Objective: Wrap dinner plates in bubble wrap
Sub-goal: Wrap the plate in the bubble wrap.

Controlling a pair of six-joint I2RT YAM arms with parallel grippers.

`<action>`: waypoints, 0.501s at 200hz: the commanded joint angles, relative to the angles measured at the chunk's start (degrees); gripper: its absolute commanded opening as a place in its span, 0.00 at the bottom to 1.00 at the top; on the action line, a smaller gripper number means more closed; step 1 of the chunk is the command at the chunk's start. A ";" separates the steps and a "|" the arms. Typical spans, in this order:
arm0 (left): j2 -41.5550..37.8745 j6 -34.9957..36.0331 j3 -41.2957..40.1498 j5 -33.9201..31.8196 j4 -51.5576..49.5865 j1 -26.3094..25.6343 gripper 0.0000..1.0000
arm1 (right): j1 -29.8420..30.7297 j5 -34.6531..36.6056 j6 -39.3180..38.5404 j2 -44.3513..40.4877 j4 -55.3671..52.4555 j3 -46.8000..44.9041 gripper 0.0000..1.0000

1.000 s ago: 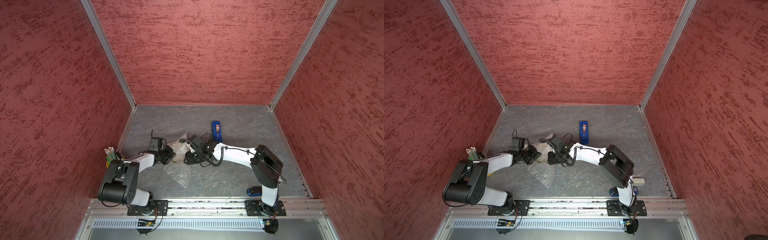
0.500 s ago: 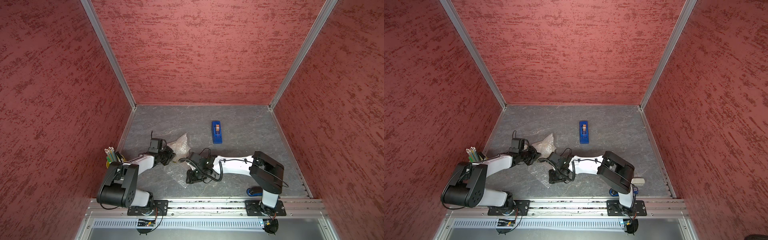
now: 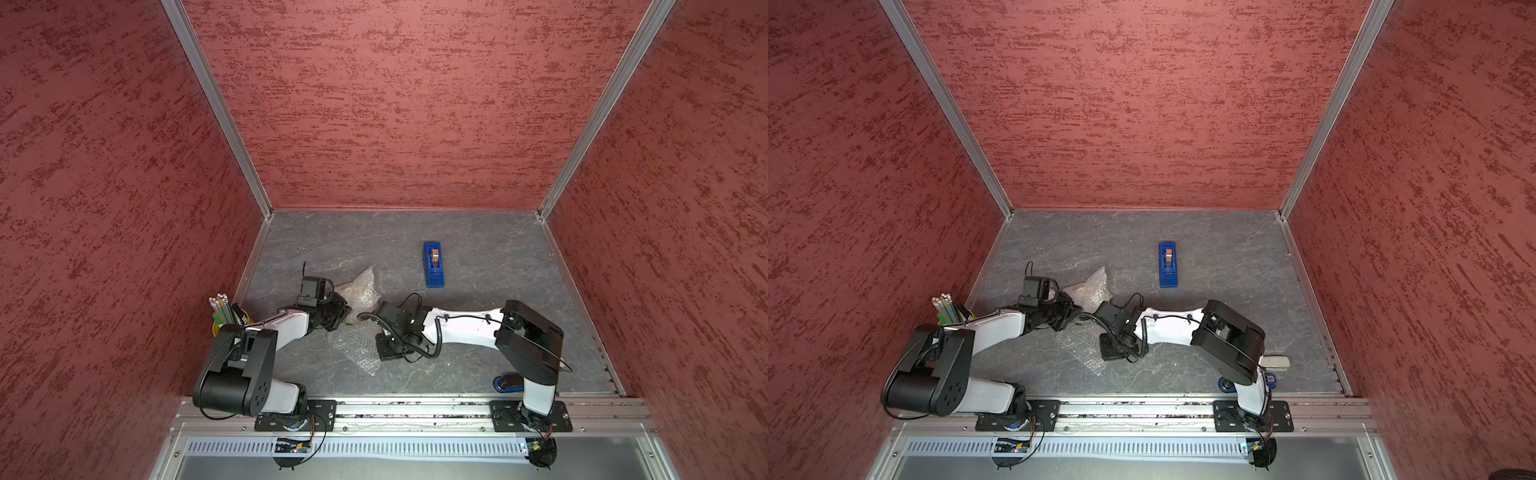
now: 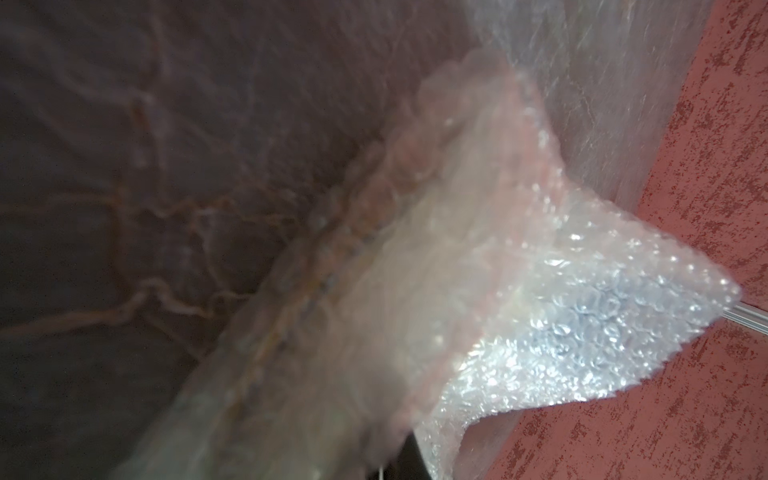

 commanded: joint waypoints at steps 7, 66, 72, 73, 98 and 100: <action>0.06 -1.18 -2.09 -1.62 -4.58 -1.20 0.08 | 0.15 -2.31 0.11 -3.07 3.79 -2.60 0.36; 0.87 -1.55 -2.85 -1.97 -3.69 -1.11 0.07 | 1.12 -8.00 2.42 -1.19 8.18 -4.87 0.35; 0.86 -1.55 -2.85 -2.05 -3.74 -1.11 0.08 | 1.14 -8.16 2.35 -1.17 8.30 -4.91 0.34; 0.86 -1.55 -2.81 -2.07 -3.75 -1.11 0.08 | 1.11 -8.20 2.40 -1.17 8.33 -4.93 0.34; 1.16 -1.29 -2.77 -2.35 -3.85 -1.02 0.07 | 1.09 -7.73 2.23 -1.39 7.66 -4.77 0.16; 1.13 -1.29 -2.76 -2.35 -3.85 -1.02 0.07 | 1.09 -7.56 2.15 -1.49 7.52 -4.77 0.14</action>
